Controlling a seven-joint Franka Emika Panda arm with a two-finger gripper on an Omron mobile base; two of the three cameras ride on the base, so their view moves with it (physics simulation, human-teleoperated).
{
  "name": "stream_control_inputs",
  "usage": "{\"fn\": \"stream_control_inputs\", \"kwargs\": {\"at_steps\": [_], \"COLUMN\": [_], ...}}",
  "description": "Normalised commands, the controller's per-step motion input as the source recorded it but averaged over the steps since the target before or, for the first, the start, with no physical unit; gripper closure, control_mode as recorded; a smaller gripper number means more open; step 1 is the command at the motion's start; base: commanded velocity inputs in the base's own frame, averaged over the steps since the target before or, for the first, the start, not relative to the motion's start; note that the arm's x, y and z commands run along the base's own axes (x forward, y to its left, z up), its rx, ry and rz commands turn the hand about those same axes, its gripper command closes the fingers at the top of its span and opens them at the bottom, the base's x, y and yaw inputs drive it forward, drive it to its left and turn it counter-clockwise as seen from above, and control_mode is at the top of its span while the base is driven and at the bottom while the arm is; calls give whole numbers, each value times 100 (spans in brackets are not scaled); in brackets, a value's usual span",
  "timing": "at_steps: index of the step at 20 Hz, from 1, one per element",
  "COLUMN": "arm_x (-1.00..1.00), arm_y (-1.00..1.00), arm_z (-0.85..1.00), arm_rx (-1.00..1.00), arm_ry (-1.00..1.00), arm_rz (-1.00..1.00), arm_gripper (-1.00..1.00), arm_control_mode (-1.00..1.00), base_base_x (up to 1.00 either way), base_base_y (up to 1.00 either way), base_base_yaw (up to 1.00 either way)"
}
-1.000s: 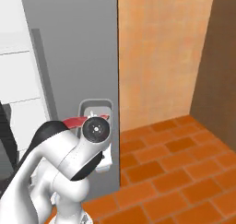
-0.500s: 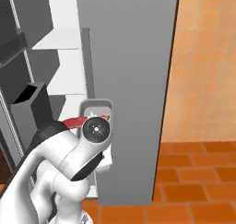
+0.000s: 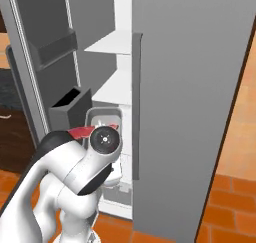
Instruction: Take the meat container that has the steak and place it on the second highest rack of the freezer. Then take the vegetable container that has the lemon wedge and lime and place it on the highest rack of the freezer.
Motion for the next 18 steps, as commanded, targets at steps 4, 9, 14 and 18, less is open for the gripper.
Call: {"fn": "stream_control_inputs", "kwargs": {"at_steps": [4,9,14,18], "arm_x": [0,0,0,4], "arm_y": [0,0,0,13], "arm_z": [0,0,0,0], "arm_rx": [0,0,0,0], "arm_ry": [0,0,0,-13], "arm_rz": [0,0,0,6], "arm_gripper": [100,100,100,100], "arm_control_mode": [100,100,100,-100], "base_base_x": [-21,38,27,0], "base_base_y": [0,0,3,1], "base_base_yaw": [31,2,13,4]}}
